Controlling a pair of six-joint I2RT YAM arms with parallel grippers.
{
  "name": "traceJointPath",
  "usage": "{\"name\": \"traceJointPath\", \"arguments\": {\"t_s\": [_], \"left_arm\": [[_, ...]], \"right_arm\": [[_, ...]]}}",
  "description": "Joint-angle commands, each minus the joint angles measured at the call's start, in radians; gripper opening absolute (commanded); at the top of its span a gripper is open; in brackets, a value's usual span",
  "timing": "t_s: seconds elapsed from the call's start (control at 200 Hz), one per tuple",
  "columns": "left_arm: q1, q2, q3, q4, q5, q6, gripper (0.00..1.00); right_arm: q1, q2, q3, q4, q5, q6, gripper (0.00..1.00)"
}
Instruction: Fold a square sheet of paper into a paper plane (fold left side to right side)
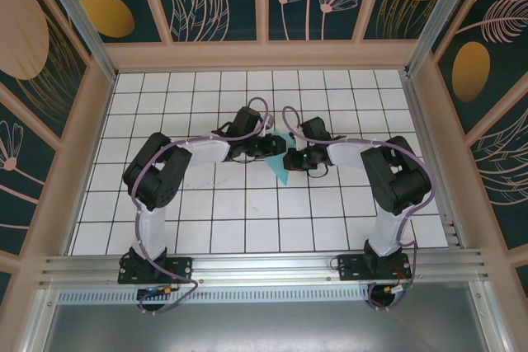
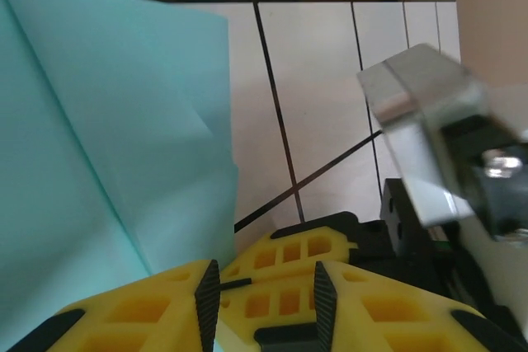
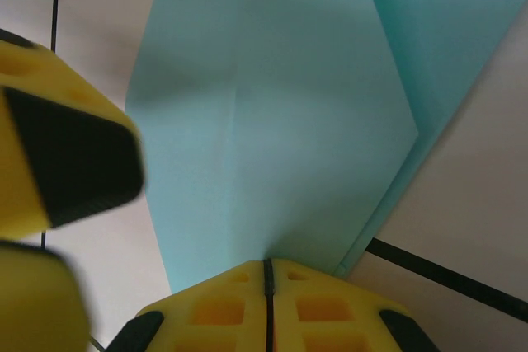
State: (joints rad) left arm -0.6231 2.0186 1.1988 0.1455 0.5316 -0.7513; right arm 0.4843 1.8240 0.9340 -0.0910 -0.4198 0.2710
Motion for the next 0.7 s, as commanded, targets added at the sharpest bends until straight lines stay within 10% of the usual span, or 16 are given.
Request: {"name": "traceJointPath", "arguments": {"t_s": [0.0, 0.696], "left_arm": [[0.009, 0.047, 0.028, 0.048, 0.022, -0.028, 0.38], [0.032, 0.226, 0.23, -0.141, -0.127, 0.056, 0.38]], "right_arm": [[0.002, 0.067, -0.043, -0.135, 0.09, -0.003, 0.09], [0.004, 0.06, -0.046, -0.18, 0.121, -0.018, 0.08]]}}
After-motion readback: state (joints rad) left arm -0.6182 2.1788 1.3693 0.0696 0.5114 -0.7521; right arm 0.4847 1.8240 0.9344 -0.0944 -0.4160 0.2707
